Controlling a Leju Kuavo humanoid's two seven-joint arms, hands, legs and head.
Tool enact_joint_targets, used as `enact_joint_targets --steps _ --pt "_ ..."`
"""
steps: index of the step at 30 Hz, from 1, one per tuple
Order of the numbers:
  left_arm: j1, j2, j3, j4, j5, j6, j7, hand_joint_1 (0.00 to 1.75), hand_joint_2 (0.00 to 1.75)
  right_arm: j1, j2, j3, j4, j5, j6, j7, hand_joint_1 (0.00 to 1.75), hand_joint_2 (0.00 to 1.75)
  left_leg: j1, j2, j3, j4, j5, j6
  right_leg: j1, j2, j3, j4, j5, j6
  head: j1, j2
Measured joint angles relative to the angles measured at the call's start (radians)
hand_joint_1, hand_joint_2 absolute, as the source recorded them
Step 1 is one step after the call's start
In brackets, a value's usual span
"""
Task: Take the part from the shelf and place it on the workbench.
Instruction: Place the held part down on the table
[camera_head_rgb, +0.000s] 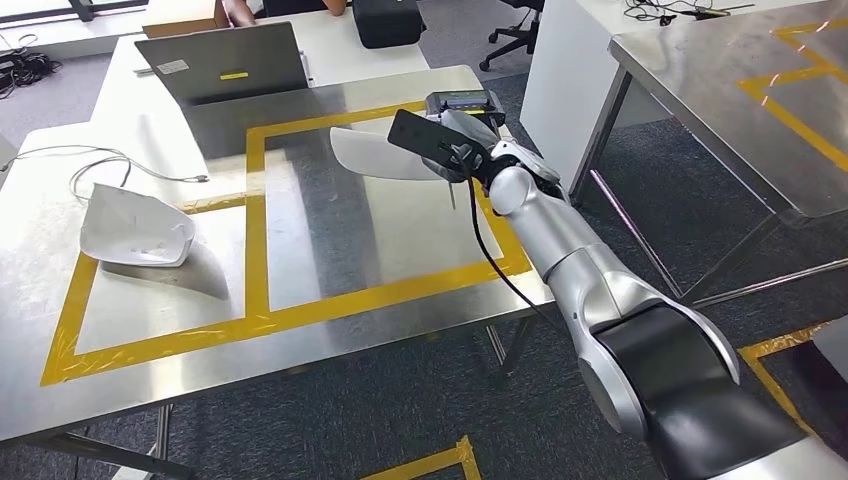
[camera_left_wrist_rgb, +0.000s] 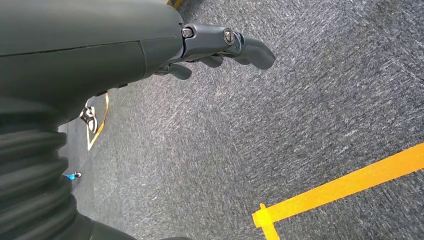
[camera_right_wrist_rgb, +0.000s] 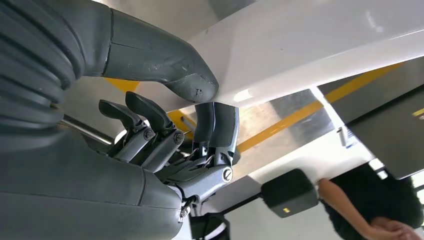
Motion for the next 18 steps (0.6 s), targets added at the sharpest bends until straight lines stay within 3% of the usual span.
enact_joint_targets --steps 10,17,18 --pt "-0.027 -0.009 0.0 0.0 -0.016 0.004 -0.003 0.0 1.75 -0.039 0.143 0.048 0.012 0.042 0.018 0.031 1.75 1.75 0.0 0.0 0.001 0.0 0.0 0.0 0.0 0.0 0.001 0.0 0.0 0.0 0.0 0.0" --pt "-0.031 -0.018 0.0 0.001 -0.006 0.006 -0.018 0.0 1.75 -0.05 0.184 0.06 0.018 0.053 0.007 0.066 1.75 1.75 0.0 0.0 0.002 0.001 0.0 0.0 0.0 0.0 0.003 -0.001 0.0 0.0 0.0 0.0" --pt "-0.031 -0.019 0.0 0.002 -0.002 0.006 -0.021 0.0 1.75 -0.051 0.187 0.062 0.019 0.055 0.0 0.079 1.31 1.31 -0.001 0.0 0.002 0.001 0.0 0.0 0.0 0.0 0.003 -0.001 0.0 0.0 0.0 0.0"
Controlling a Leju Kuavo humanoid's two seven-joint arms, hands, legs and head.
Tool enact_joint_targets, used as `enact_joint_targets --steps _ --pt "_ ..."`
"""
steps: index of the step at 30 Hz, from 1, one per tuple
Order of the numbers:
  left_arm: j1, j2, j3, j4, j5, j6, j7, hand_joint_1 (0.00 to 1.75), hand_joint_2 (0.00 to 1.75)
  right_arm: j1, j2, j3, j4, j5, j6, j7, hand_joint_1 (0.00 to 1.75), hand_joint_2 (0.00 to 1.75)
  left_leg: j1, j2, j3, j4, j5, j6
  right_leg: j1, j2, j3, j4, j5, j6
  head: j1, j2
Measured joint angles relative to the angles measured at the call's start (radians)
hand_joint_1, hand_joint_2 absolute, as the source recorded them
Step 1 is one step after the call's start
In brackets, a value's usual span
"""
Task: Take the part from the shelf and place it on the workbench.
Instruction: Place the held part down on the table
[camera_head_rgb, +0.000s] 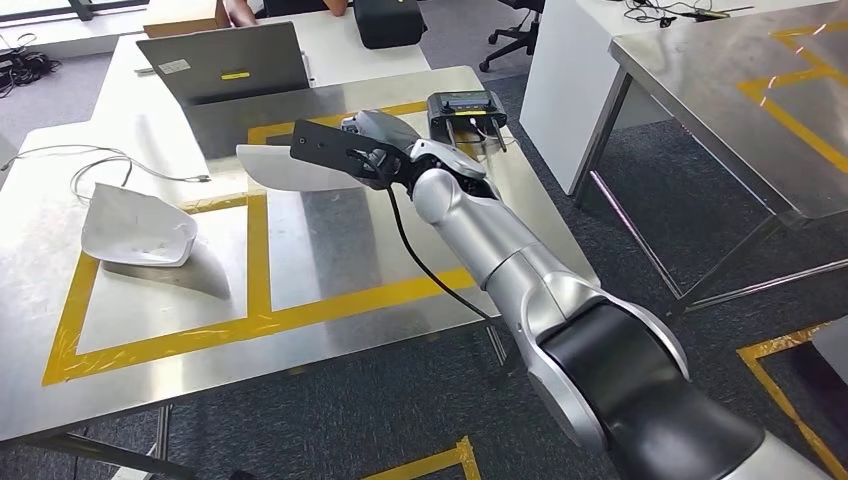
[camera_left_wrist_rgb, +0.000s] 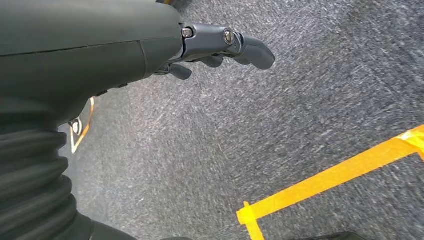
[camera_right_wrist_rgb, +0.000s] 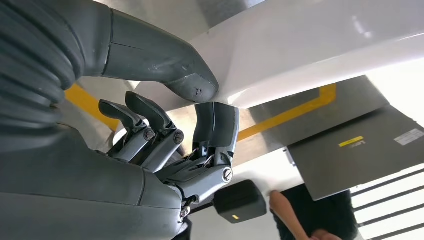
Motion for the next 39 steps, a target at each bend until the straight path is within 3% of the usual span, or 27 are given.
enact_joint_targets --steps 3,4,8,18,22,24,26,28,29,31,33,37,39 --pt "0.001 -0.003 0.0 0.001 0.011 0.005 0.002 0.0 1.75 0.0 0.002 0.002 0.005 0.001 -0.03 0.047 0.0 0.0 0.0 0.0 0.0 0.0 0.0 0.0 0.0 0.0 0.0 0.0 0.0 0.0 0.0 0.0" --pt "0.003 -0.003 0.0 0.001 0.015 0.009 0.006 0.0 1.75 0.0 0.002 0.002 0.008 0.0 -0.041 0.061 0.0 0.0 0.0 0.0 0.0 0.0 0.0 0.0 0.0 0.0 0.0 -0.001 0.0 0.0 0.0 0.0" --pt "0.018 -0.001 0.001 0.002 0.02 0.029 0.041 0.0 0.0 0.0 -0.019 0.0 0.021 -0.007 -0.077 0.1 0.0 0.0 0.0 0.0 0.0 0.0 0.0 0.001 0.0 0.0 0.001 -0.001 0.0 0.0 0.0 0.0" --pt "0.062 0.018 0.005 0.003 0.003 0.034 0.092 0.0 0.0 0.005 -0.073 -0.025 0.044 -0.031 -0.109 0.093 0.0 0.0 -0.001 0.0 0.0 0.002 -0.002 0.002 -0.001 0.0 0.001 -0.003 0.001 0.001 0.0 0.0" --pt "0.052 0.022 0.005 0.003 -0.009 0.03 0.082 0.0 0.0 0.004 -0.081 -0.047 0.043 -0.073 -0.106 0.02 0.0 0.0 0.002 0.002 0.009 -0.017 0.019 0.017 -0.001 0.001 0.003 -0.01 0.007 0.021 0.0 0.0" --pt "0.039 0.018 0.005 0.004 -0.014 0.029 0.078 0.0 0.0 -0.004 -0.086 -0.075 0.039 -0.126 -0.092 -0.059 0.0 0.0 0.013 0.007 0.016 -0.037 0.034 0.023 -0.001 0.001 -0.024 0.049 -0.032 0.029 0.002 0.0" --pt "0.028 0.015 0.005 0.004 -0.015 0.035 0.076 0.0 0.0 -0.012 -0.09 -0.116 0.03 -0.19 -0.065 -0.14 0.0 0.0 0.015 0.01 0.013 -0.037 0.038 0.025 -0.009 0.0 -0.082 0.187 -0.095 0.041 0.003 0.0" --pt "0.023 0.012 0.005 0.004 -0.015 0.04 0.075 0.0 0.0 -0.017 -0.094 -0.159 0.012 -0.24 -0.035 -0.211 0.0 0.0 0.02 0.011 0.01 -0.028 0.035 0.021 -0.022 -0.001 -0.118 0.277 -0.118 0.053 0.003 0.0" --pt "0.023 0.011 0.005 0.004 -0.015 0.043 0.075 0.0 0.0 -0.02 -0.097 -0.177 -0.003 -0.26 -0.021 -0.243 0.0 0.0 0.024 0.012 0.007 -0.021 0.032 0.016 -0.028 -0.002 -0.108 0.264 -0.104 0.059 0.003 0.0" --pt "0.025 0.01 0.005 0.004 -0.011 0.05 0.077 0.0 0.0 -0.029 -0.101 -0.211 -0.048 -0.308 0.014 -0.3 0.0 0.0 0.034 0.012 -0.004 0.003 0.021 -0.002 -0.04 -0.004 -0.042 0.142 -0.054 0.073 0.003 0.0" --pt "0.028 0.012 0.005 0.003 -0.001 0.06 0.08 0.0 0.0 -0.031 -0.103 -0.239 -0.115 -0.353 0.042 -0.329 0.0 0.0 0.036 0.011 -0.02 0.03 0.009 -0.022 -0.041 -0.001 0.006 0.05 -0.035 0.068 0.002 0.0" --pt "0.05 0.011 0.006 0.004 0.008 0.07 0.086 0.0 0.0 0.017 -0.117 -0.272 -0.319 -0.4 0.032 -0.323 0.0 0.0 0.037 0.008 -0.032 0.039 0.004 -0.046 -0.036 0.001 0.0 0.048 -0.036 0.029 -0.002 0.0" --pt "0.063 0.011 0.008 0.004 0.009 0.077 0.091 0.0 0.0 0.053 -0.123 -0.278 -0.445 -0.426 0.03 -0.318 0.0 0.0 0.038 0.008 -0.053 0.088 -0.039 -0.052 -0.039 0.0 -0.004 0.042 -0.027 0.014 -0.005 0.0"
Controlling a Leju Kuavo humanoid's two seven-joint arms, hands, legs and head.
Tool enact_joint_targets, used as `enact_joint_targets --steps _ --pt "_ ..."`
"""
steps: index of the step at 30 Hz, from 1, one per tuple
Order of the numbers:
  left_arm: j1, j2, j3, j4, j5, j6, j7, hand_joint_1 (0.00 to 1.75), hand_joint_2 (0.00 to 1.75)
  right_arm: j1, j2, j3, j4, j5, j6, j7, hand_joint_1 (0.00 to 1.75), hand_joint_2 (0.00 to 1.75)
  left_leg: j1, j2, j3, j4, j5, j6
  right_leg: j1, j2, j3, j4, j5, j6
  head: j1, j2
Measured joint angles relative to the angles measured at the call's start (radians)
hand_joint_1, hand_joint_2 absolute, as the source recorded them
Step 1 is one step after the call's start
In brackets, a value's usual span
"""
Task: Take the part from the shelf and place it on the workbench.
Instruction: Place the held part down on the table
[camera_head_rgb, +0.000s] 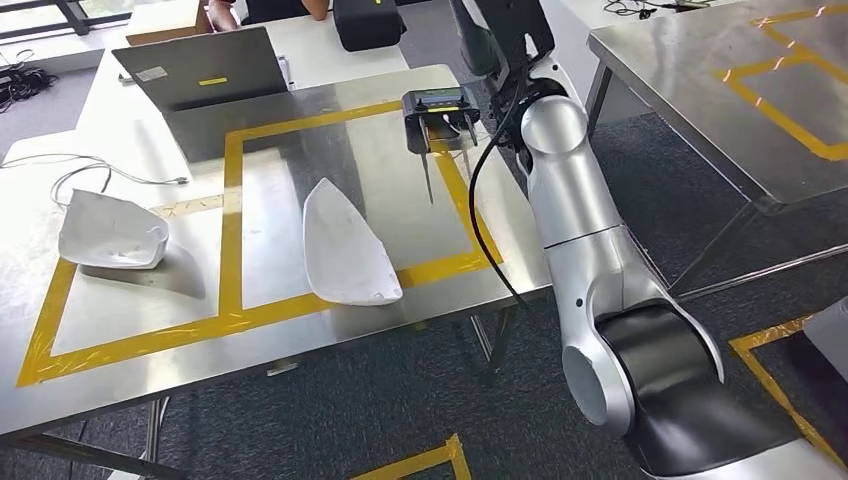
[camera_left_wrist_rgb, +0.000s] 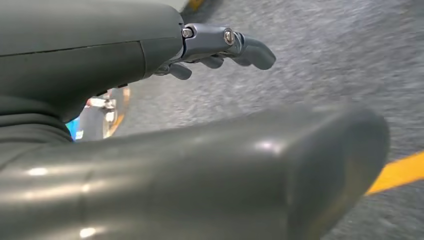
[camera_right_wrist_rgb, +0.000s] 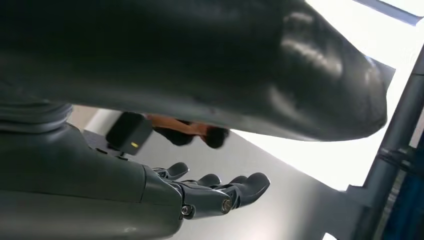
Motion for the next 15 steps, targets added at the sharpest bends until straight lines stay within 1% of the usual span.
enact_joint_targets --steps 2,3,4,5,6,7,8,9,10,11,13,14,15 --pt "0.008 0.001 0.002 0.0 0.007 0.008 0.003 0.0 0.0 0.045 -0.008 -0.007 -0.125 -0.024 0.0 0.004 0.0 0.0 -0.002 0.0 -0.044 0.12 -0.075 0.001 0.003 -0.001 -0.007 -0.002 0.008 -0.009 -0.003 0.0" --pt "0.011 0.001 0.003 0.0 0.011 0.01 0.002 0.0 0.0 0.072 -0.014 -0.011 -0.183 -0.033 -0.002 0.005 0.0 0.0 -0.004 0.0 -0.063 0.178 -0.103 0.002 0.005 -0.002 -0.013 -0.002 0.012 -0.011 -0.004 0.0" --pt "0.014 0.001 0.004 0.0 0.014 0.011 0.0 0.0 0.0 0.098 -0.02 -0.013 -0.237 -0.039 -0.005 0.003 0.0 0.0 -0.005 0.0 -0.071 0.211 -0.116 0.004 0.007 -0.002 -0.02 -0.002 0.017 -0.012 -0.004 0.0" --pt "0.017 0.001 0.005 0.0 0.016 0.011 -0.002 0.0 0.0 0.123 -0.026 -0.014 -0.286 -0.043 -0.008 -0.002 0.0 0.0 -0.007 -0.001 -0.06 0.206 -0.11 0.008 0.009 -0.002 -0.027 -0.002 0.024 -0.012 -0.004 0.0" --pt "0.019 0.001 0.007 0.0 0.017 0.012 -0.005 0.0 0.0 0.148 -0.032 -0.017 -0.336 -0.047 -0.01 -0.01 0.0 0.0 -0.009 -0.001 -0.029 0.162 -0.088 0.013 0.01 -0.002 -0.034 -0.002 0.031 -0.01 -0.004 0.0" --pt "0.021 0.002 0.008 0.0 0.018 0.013 -0.009 0.0 0.0 0.171 -0.038 -0.02 -0.385 -0.049 -0.01 -0.019 0.0 0.0 -0.011 -0.001 0.015 0.09 -0.063 0.019 0.01 -0.001 -0.041 -0.002 0.039 -0.007 -0.004 0.0" --pt "0.023 0.002 0.01 -0.001 0.019 0.016 -0.012 0.0 0.0 0.194 -0.044 -0.025 -0.434 -0.052 -0.011 -0.028 0.0 0.0 -0.015 -0.001 0.051 0.024 -0.044 0.024 0.011 -0.001 -0.045 -0.003 0.047 -0.002 -0.004 0.0" --pt "0.025 0.003 0.011 -0.001 0.02 0.021 -0.015 0.0 0.0 0.215 -0.05 -0.031 -0.479 -0.055 -0.011 -0.035 0.0 0.0 -0.019 -0.002 0.077 -0.026 -0.03 0.028 0.011 -0.002 -0.047 -0.004 0.054 0.005 -0.004 0.0" --pt "0.027 0.003 0.012 -0.001 0.024 0.026 -0.018 0.0 0.0 0.235 -0.057 -0.036 -0.52 -0.059 -0.01 -0.041 0.0 0.0 -0.024 -0.002 0.087 -0.051 -0.023 0.032 0.011 -0.002 -0.047 -0.008 0.061 0.013 -0.005 0.0" --pt "0.029 0.004 0.012 -0.001 0.028 0.03 -0.02 0.0 0.0 0.254 -0.063 -0.041 -0.554 -0.065 -0.009 -0.046 0.0 0.0 -0.028 -0.003 0.083 -0.052 -0.018 0.037 0.011 -0.003 -0.045 -0.014 0.069 0.021 -0.006 0.0" --pt "0.035 0.003 0.016 -0.001 0.039 0.035 -0.023 0.0 0.0 0.285 -0.078 -0.049 -0.6 -0.076 -0.003 -0.049 0.0 0.0 -0.03 -0.003 0.074 -0.056 0.001 0.05 0.008 -0.002 -0.043 -0.03 0.088 0.035 -0.008 0.0" --pt "0.036 0.003 0.019 -0.002 0.041 0.035 -0.025 0.0 0.0 0.298 -0.086 -0.054 -0.616 -0.082 0.002 -0.05 0.0 0.0 -0.028 -0.002 0.066 -0.059 0.015 0.057 0.007 -0.002 -0.049 -0.032 0.083 0.041 -0.008 0.0" --pt "0.038 0.003 0.022 -0.002 0.042 0.035 -0.027 0.0 0.0 0.312 -0.097 -0.06 -0.631 -0.086 0.008 -0.054 0.0 0.0 -0.026 0.001 0.056 -0.063 0.031 0.063 0.007 -0.002 -0.061 -0.016 0.057 0.045 -0.009 0.0"
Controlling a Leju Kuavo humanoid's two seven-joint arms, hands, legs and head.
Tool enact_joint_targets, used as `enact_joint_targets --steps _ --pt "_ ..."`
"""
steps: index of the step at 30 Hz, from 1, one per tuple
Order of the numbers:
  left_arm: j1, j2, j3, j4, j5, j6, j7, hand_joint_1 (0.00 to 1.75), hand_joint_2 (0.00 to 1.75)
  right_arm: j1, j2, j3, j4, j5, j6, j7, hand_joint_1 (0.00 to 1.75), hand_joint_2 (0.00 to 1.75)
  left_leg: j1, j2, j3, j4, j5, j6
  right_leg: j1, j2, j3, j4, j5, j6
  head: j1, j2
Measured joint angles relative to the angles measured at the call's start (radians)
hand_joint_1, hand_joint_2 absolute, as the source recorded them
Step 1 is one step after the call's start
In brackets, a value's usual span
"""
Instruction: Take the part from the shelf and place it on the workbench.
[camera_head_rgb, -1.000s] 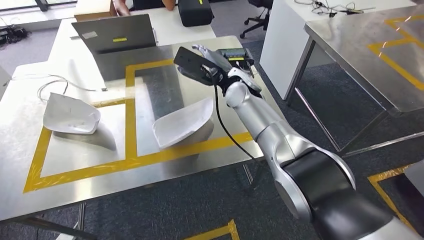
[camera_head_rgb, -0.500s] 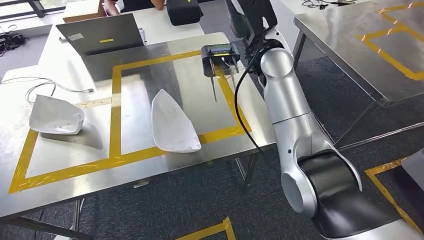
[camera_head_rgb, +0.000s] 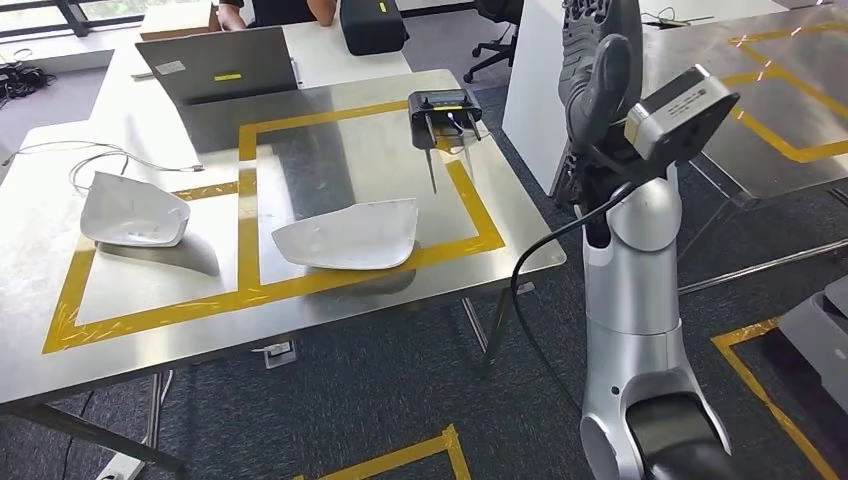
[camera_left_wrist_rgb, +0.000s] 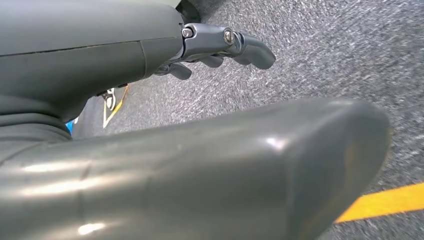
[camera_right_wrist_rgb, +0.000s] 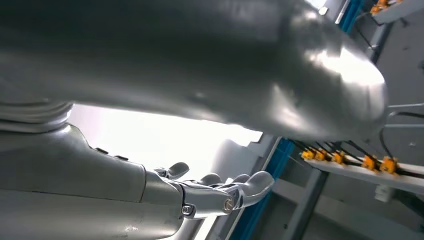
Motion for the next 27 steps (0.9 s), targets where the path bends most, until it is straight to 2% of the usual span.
enact_joint_targets --steps 1,3,4,5,6,7,8,9,10,11,12,14,15,16,18,19,20,21,22,23,25,26,27 --pt "0.001 0.0 0.002 0.0 0.0 0.0 -0.001 0.0 0.0 0.016 -0.011 -0.006 -0.014 -0.003 0.008 -0.009 0.0 0.0 0.002 0.002 -0.013 -0.002 0.015 0.005 0.0 0.0 -0.017 0.037 -0.043 0.003 0.0 0.0" --pt "0.005 0.0 0.005 0.0 -0.003 0.0 -0.002 0.0 0.0 0.069 -0.03 -0.015 -0.045 -0.004 0.024 -0.043 0.0 0.0 0.002 0.005 -0.043 -0.002 0.04 0.014 0.001 -0.001 -0.054 0.173 -0.15 0.009 0.0 0.0" --pt "0.007 -0.001 0.006 0.0 -0.003 0.001 -0.003 0.0 0.0 0.103 -0.038 -0.019 -0.058 -0.003 0.031 -0.064 0.0 0.0 0.0 0.005 -0.057 -0.001 0.05 0.016 0.003 -0.001 -0.063 0.237 -0.179 0.01 0.0 0.0" --pt "0.011 -0.002 0.006 0.0 -0.003 0.001 -0.003 0.0 0.0 0.139 -0.046 -0.024 -0.072 -0.001 0.035 -0.083 0.0 0.0 -0.001 0.005 -0.071 0.001 0.06 0.017 0.005 -0.001 -0.061 0.279 -0.19 0.009 0.0 0.0" --pt "0.014 -0.002 0.007 0.0 -0.002 0.002 -0.004 0.0 0.0 0.176 -0.054 -0.029 -0.087 0.004 0.038 -0.1 0.0 0.0 -0.003 0.004 -0.085 0.003 0.069 0.018 0.007 -0.001 -0.039 0.281 -0.178 0.005 0.001 0.0" --pt "0.017 -0.003 0.009 0.0 0.0 0.002 -0.007 0.0 0.0 0.212 -0.062 -0.033 -0.106 0.01 0.04 -0.115 0.0 0.0 -0.005 0.003 -0.099 0.006 0.077 0.017 0.011 -0.001 0.004 0.245 -0.16 -0.002 0.001 0.0" --pt "0.02 -0.003 0.01 0.0 0.002 0.001 -0.009 0.0 0.0 0.244 -0.069 -0.037 -0.126 0.016 0.04 -0.126 0.0 0.0 -0.007 0.003 -0.111 0.01 0.085 0.016 0.015 -0.001 0.063 0.181 -0.15 -0.011 0.001 0.0" --pt "0.022 -0.004 0.011 0.0 0.003 0.0 -0.013 0.0 0.0 0.273 -0.076 -0.04 -0.149 0.024 0.042 -0.136 0.0 0.0 -0.01 0.002 -0.12 0.013 0.092 0.013 0.021 -0.003 0.125 0.104 -0.151 -0.022 0.001 0.0" --pt "0.023 -0.004 0.011 0.0 0.004 0.0 -0.016 0.0 0.0 0.299 -0.081 -0.044 -0.17 0.032 0.042 -0.143 0.0 0.0 -0.011 0.002 -0.124 0.015 0.098 0.009 0.026 -0.005 0.169 0.046 -0.157 -0.031 0.002 0.0" --pt "0.024 -0.005 0.012 0.0 0.005 -0.001 -0.02 0.0 0.0 0.323 -0.087 -0.048 -0.187 0.037 0.043 -0.148 0.0 0.0 -0.012 0.002 -0.124 0.016 0.104 0.003 0.03 -0.007 0.195 0.009 -0.166 -0.039 0.003 0.0" --pt "0.024 -0.005 0.013 0.0 0.006 -0.001 -0.023 0.0 0.0 0.347 -0.093 -0.053 -0.201 0.043 0.043 -0.152 0.0 0.0 -0.012 0.002 -0.124 0.014 0.111 -0.003 0.033 -0.008 0.201 -0.005 -0.168 -0.045 0.005 0.0" --pt "0.026 -0.005 0.014 0.0 0.009 0.001 -0.029 0.0 0.0 0.403 -0.1 -0.063 -0.212 0.049 0.046 -0.153 0.0 0.0 -0.011 0.001 -0.129 0.014 0.113 -0.015 0.03 -0.009 0.191 -0.013 -0.15 -0.058 0.008 0.0" --pt "0.027 -0.006 0.015 0.0 0.009 0.001 -0.032 0.0 0.0 0.434 -0.101 -0.069 -0.214 0.051 0.048 -0.152 0.0 0.0 -0.01 0.0 -0.137 0.028 0.091 -0.02 0.027 -0.011 0.182 -0.019 -0.138 -0.066 0.007 0.0" --pt "0.029 -0.007 0.015 0.001 0.009 0.001 -0.034 0.0 0.0 0.466 -0.099 -0.075 -0.217 0.054 0.05 -0.152 0.0 0.0 -0.009 -0.001 -0.149 0.059 0.05 -0.026 0.023 -0.012 0.17 -0.024 -0.124 -0.071 0.007 0.0" --pt "0.03 -0.009 0.015 0.001 0.006 0.0 -0.039 0.0 0.0 0.53 -0.094 -0.088 -0.227 0.063 0.051 -0.158 0.0 0.0 -0.004 -0.003 -0.17 0.163 -0.055 -0.035 0.021 -0.014 0.143 -0.026 -0.099 -0.075 0.005 0.0" --pt "0.03 -0.009 0.015 0.001 0.006 0.0 -0.04 0.0 0.0 0.561 -0.091 -0.096 -0.232 0.068 0.051 -0.164 0.0 0.0 -0.002 -0.003 -0.176 0.218 -0.089 -0.04 0.02 -0.015 0.129 -0.025 -0.088 -0.073 0.005 0.0" --pt "0.03 -0.008 0.016 0.001 0.007 0.0 -0.042 0.0 0.0 0.591 -0.088 -0.106 -0.236 0.07 0.052 -0.167 0.0 0.0 0.0 -0.003 -0.171 0.258 -0.096 -0.043 0.019 -0.017 0.113 -0.023 -0.076 -0.071 0.005 0.0" --pt "0.031 -0.008 0.016 0.0 0.008 0.0 -0.043 0.0 0.0 0.619 -0.086 -0.115 -0.239 0.069 0.054 -0.169 0.0 0.0 0.001 -0.002 -0.158 0.276 -0.084 -0.046 0.018 -0.019 0.097 -0.02 -0.064 -0.068 0.005 0.0" --pt "0.031 -0.007 0.017 0.0 0.011 0.0 -0.044 0.0 0.0 0.641 -0.083 -0.124 -0.239 0.065 0.058 -0.169 0.0 0.0 0.002 -0.002 -0.127 0.259 -0.055 -0.047 0.016 -0.02 0.079 -0.017 -0.053 -0.065 0.005 0.0" --pt "0.03 -0.006 0.019 0.0 0.016 0.0 -0.045 0.0 0.0 0.661 -0.08 -0.134 -0.238 0.062 0.062 -0.169 0.0 0.0 0.003 -0.003 -0.08 0.209 -0.031 -0.047 0.014 -0.02 0.063 -0.012 -0.042 -0.061 0.004 0.0" --pt "0.028 -0.005 0.022 0.0 0.023 -0.002 -0.051 0.0 0.0 0.696 -0.073 -0.153 -0.234 0.062 0.063 -0.174 0.0 0.0 0.001 -0.008 0.025 0.068 -0.037 -0.041 0.014 -0.019 0.044 -0.006 -0.024 -0.048 0.005 0.0" --pt "0.028 -0.005 0.022 0.0 0.025 -0.002 -0.052 0.0 0.0 0.711 -0.07 -0.161 -0.23 0.066 0.06 -0.177 0.0 0.0 -0.001 -0.011 0.055 0.02 -0.052 -0.034 0.015 -0.019 0.042 -0.005 -0.015 -0.041 0.005 0.0" --pt "0.029 -0.005 0.023 0.0 0.025 -0.003 -0.053 0.0 0.0 0.725 -0.066 -0.168 -0.223 0.069 0.056 -0.179 0.0 0.0 -0.005 -0.013 0.066 -0.004 -0.063 -0.025 0.015 -0.019 0.043 -0.007 -0.006 -0.033 0.004 0.0"
